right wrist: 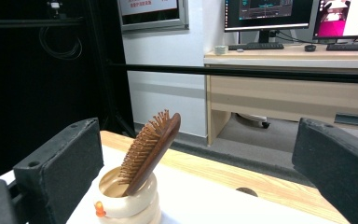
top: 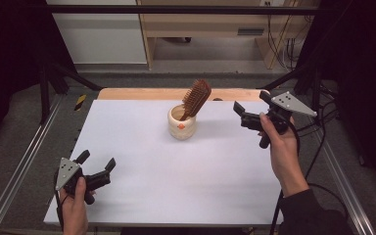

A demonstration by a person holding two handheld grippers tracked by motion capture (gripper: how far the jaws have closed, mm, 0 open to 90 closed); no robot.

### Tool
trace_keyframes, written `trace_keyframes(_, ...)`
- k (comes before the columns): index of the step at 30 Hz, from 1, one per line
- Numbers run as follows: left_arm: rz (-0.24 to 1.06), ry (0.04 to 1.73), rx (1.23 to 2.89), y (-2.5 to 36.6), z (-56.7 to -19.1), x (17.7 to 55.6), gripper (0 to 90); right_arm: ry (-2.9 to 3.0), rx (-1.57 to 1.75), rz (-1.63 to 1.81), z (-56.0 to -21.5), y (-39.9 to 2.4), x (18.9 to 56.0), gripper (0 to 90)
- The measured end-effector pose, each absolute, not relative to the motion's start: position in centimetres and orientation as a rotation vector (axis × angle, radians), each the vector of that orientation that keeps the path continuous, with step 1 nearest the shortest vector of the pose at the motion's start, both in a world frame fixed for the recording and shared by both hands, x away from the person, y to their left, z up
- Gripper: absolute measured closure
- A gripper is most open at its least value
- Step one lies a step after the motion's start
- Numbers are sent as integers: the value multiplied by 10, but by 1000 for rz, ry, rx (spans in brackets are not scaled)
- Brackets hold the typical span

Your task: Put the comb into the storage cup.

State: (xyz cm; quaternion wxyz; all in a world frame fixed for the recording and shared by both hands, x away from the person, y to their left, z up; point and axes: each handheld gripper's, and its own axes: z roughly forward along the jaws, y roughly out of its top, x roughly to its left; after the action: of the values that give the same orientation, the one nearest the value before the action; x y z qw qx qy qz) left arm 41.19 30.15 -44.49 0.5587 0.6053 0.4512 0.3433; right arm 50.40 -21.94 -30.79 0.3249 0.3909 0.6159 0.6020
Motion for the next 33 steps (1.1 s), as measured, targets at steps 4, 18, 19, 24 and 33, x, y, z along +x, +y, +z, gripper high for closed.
trace_keyframes(4, 810, 1062, 1429, 301, -445, 412, 10, 1620, 1023, 1570, -308, -223, 501, 20)
trace_keyframes(18, 807, 1062, 1433, 300, -445, 412, 10, 1625, 1026, 1551, -310, -236, 490, 18)
trace_keyframes(19, 807, 1061, 1432, 300, -445, 412, 10, 1626, 1027, 1547, -311, -238, 488, 19)
trace_keyframes(24, 806, 1061, 1432, 301, -445, 412, 10, 1625, 1034, 1546, -313, -243, 484, 19)
trace_keyframes(33, 805, 1061, 1432, 301, -445, 412, 10, 1619, 1041, 1547, -316, -251, 475, 19)
